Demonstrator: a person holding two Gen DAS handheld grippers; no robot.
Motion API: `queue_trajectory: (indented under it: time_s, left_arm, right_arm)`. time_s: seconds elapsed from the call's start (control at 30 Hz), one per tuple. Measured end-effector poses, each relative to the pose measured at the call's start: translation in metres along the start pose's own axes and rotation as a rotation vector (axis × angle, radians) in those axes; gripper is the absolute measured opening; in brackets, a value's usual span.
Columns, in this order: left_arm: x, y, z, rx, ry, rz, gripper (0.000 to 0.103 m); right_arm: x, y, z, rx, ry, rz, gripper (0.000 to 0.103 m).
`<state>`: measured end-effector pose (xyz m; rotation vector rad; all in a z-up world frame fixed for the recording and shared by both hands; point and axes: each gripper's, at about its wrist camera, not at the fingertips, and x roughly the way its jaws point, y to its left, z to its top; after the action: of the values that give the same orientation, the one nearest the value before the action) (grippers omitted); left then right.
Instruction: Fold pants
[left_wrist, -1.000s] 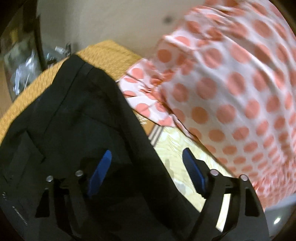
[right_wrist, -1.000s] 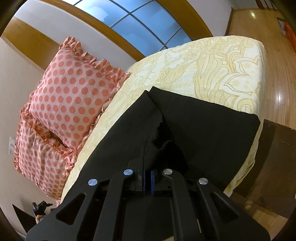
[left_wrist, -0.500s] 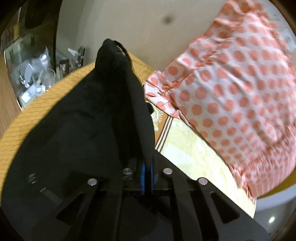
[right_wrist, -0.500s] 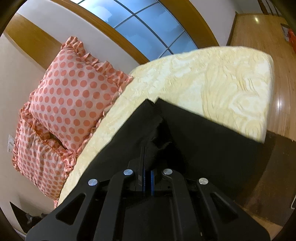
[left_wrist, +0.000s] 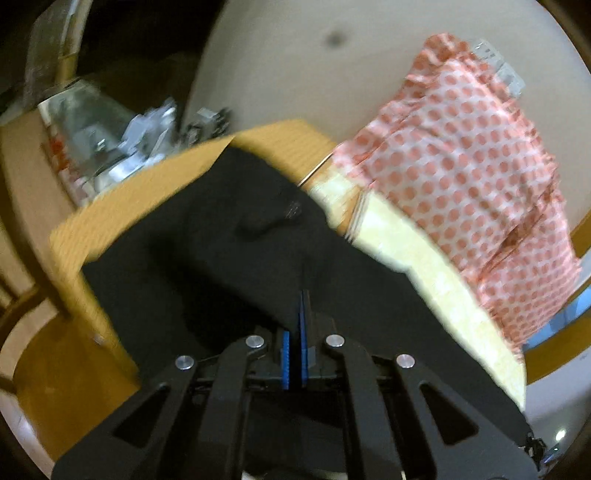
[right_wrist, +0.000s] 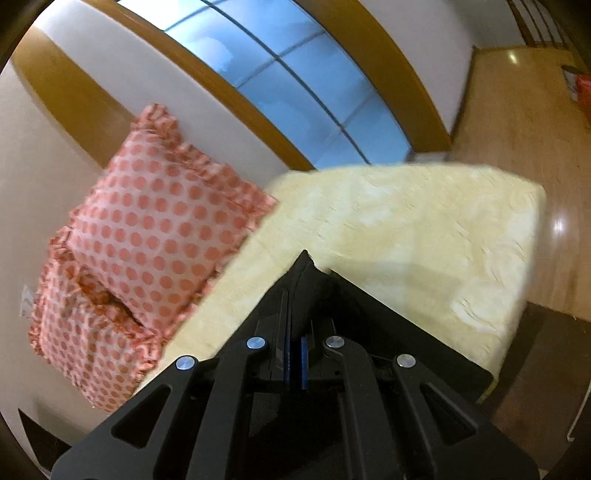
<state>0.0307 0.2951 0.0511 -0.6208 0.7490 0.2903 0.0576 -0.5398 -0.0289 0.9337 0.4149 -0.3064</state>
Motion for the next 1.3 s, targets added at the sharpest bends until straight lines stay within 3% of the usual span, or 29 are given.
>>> queue_trajectory:
  time_s: [0.1,0.23,0.33,0.5,0.57,0.63,0.73,0.87,1.07,1.17,1.3]
  left_arm:
    - [0.006,0.017,-0.026,-0.016,0.02,0.037,0.003]
    - [0.006,0.03,-0.037,-0.071,0.016,0.018,0.003]
    - [-0.004,0.019,-0.046,-0.023,-0.04,0.046,0.003]
    - [-0.025,-0.007,-0.043,0.091,-0.14,0.051,0.003]
    - [-0.026,-0.008,-0.041,0.132,-0.172,0.109,0.005]
    - [-0.017,-0.001,-0.046,0.121,-0.144,0.169,0.004]
    - [0.003,0.021,-0.061,0.024,-0.051,0.15,0.004]
    - [-0.001,0.025,-0.058,-0.008,-0.069,0.133,0.009]
    - [0.002,0.022,-0.059,-0.001,-0.065,0.131,0.01]
    - [0.001,0.023,-0.058,0.002,-0.064,0.125,0.01]
    - [0.0,0.023,-0.058,0.004,-0.064,0.123,0.009]
  right_arm:
    - [0.003,-0.013,-0.005,0.043,0.028,-0.017,0.003]
    - [-0.007,-0.01,-0.002,0.042,0.012,0.015,0.004]
    - [-0.024,-0.002,0.001,0.012,-0.037,0.052,0.003]
    - [-0.022,-0.006,0.002,0.04,-0.02,0.026,0.003]
    - [-0.022,-0.005,-0.001,0.02,-0.016,0.027,0.003]
    - [-0.02,-0.007,-0.005,0.022,-0.003,0.019,0.003]
    - [-0.015,-0.019,-0.01,0.054,0.017,-0.002,0.003]
    - [-0.01,-0.027,-0.014,0.068,0.038,-0.017,0.003]
    - [-0.009,-0.033,-0.017,0.082,0.054,-0.024,0.003]
    - [-0.021,-0.026,-0.017,0.048,0.016,-0.012,0.003]
    - [-0.017,-0.036,-0.019,0.082,0.059,-0.044,0.003]
